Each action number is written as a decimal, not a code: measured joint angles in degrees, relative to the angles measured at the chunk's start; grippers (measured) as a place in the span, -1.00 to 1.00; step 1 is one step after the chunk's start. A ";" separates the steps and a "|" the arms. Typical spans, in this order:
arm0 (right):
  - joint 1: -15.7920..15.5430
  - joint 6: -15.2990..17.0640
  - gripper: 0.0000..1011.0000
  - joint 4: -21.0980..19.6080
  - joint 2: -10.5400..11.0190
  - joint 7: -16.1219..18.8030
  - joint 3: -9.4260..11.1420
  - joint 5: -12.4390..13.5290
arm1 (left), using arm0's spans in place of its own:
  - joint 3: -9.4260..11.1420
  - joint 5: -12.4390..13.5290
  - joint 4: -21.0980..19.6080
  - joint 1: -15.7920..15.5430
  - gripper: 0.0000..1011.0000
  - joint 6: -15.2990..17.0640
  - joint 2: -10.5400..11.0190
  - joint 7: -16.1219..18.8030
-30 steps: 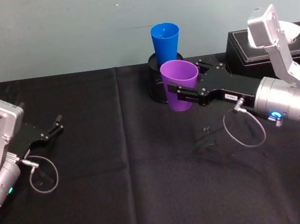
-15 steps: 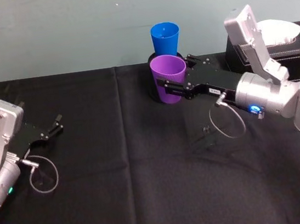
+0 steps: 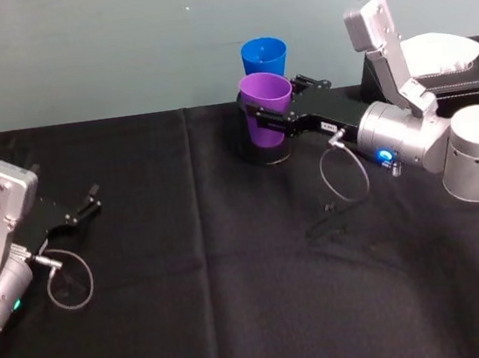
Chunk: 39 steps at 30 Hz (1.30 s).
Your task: Pick up one cup with a gripper and tap it against the other cup.
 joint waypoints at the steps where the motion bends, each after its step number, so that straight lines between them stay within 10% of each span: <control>1: 0.43 0.02 0.45 0.98 -0.45 -0.04 0.03 -0.02 | 0.00 0.00 0.00 0.00 0.99 0.00 0.00 0.00; 39: 5.51 -4.69 0.45 11.46 -6.07 0.14 1.98 -3.27 | 0.00 0.00 0.00 0.00 0.99 0.00 0.00 0.00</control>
